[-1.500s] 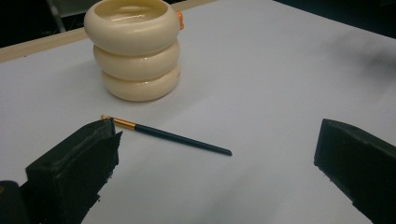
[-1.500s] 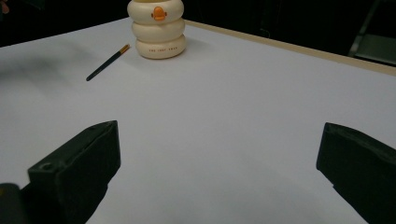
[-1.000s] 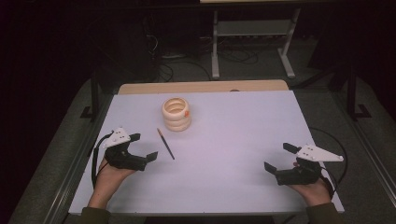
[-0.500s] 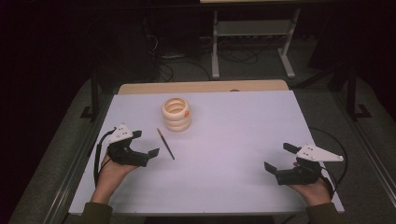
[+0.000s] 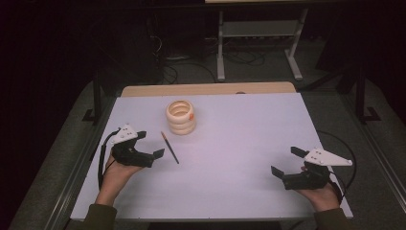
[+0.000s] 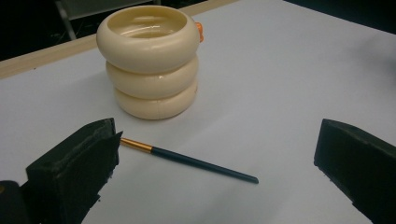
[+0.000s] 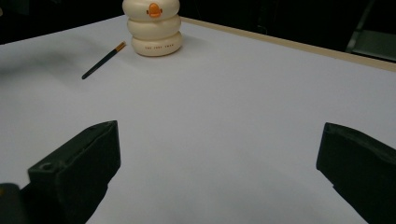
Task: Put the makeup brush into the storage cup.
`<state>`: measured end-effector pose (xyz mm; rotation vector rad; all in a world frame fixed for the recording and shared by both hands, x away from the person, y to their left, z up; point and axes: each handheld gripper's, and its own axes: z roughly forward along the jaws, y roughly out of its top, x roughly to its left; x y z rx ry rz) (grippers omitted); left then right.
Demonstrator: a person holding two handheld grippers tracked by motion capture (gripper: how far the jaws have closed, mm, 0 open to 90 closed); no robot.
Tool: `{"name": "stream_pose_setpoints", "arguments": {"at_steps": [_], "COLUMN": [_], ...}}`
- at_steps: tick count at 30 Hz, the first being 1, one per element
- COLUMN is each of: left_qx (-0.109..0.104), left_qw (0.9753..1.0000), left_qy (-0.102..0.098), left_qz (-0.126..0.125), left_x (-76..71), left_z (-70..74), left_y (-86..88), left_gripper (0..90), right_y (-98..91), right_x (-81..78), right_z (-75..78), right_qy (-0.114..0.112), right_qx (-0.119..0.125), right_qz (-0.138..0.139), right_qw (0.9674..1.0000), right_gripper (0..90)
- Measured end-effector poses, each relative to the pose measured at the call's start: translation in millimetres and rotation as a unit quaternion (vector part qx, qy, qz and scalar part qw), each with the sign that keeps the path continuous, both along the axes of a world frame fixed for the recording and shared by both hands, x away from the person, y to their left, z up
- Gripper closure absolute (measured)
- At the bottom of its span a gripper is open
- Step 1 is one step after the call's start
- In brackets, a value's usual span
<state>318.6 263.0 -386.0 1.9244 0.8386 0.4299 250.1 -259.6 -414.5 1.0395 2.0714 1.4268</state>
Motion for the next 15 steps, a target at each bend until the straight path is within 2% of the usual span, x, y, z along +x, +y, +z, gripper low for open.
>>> {"name": "stream_pose_setpoints", "arguments": {"at_steps": [2, 8, 9, 15], "left_qx": [0.002, 0.002, 0.003, 0.001], "left_qw": [1.0, 1.0, 1.0, 1.0], "left_qy": [-0.006, 0.0, -0.006, -0.003], "left_qz": [-0.003, 0.002, 0.0, 0.001], "left_x": [2.3, 6.2, 7.9, 13.6], "left_z": [0.8, 2.0, 2.4, 3.6], "left_y": [-0.6, -4.8, -5.5, -10.0], "left_gripper": [0.0, 0.0, 0.0, 0.0], "right_y": [0.0, -0.3, -0.5, -0.9], "right_x": [-0.1, -0.2, -0.2, -0.1], "right_z": [0.1, 0.1, 0.1, -0.2], "right_qy": [0.0, 0.0, -0.001, -0.002], "right_qx": [-0.001, 0.0, 0.0, -0.001], "right_qz": [-0.001, -0.001, -0.001, -0.001], "right_qw": [1.0, 1.0, 1.0, 1.0], "right_gripper": [0.0, 0.0, 0.0, 0.0]}}
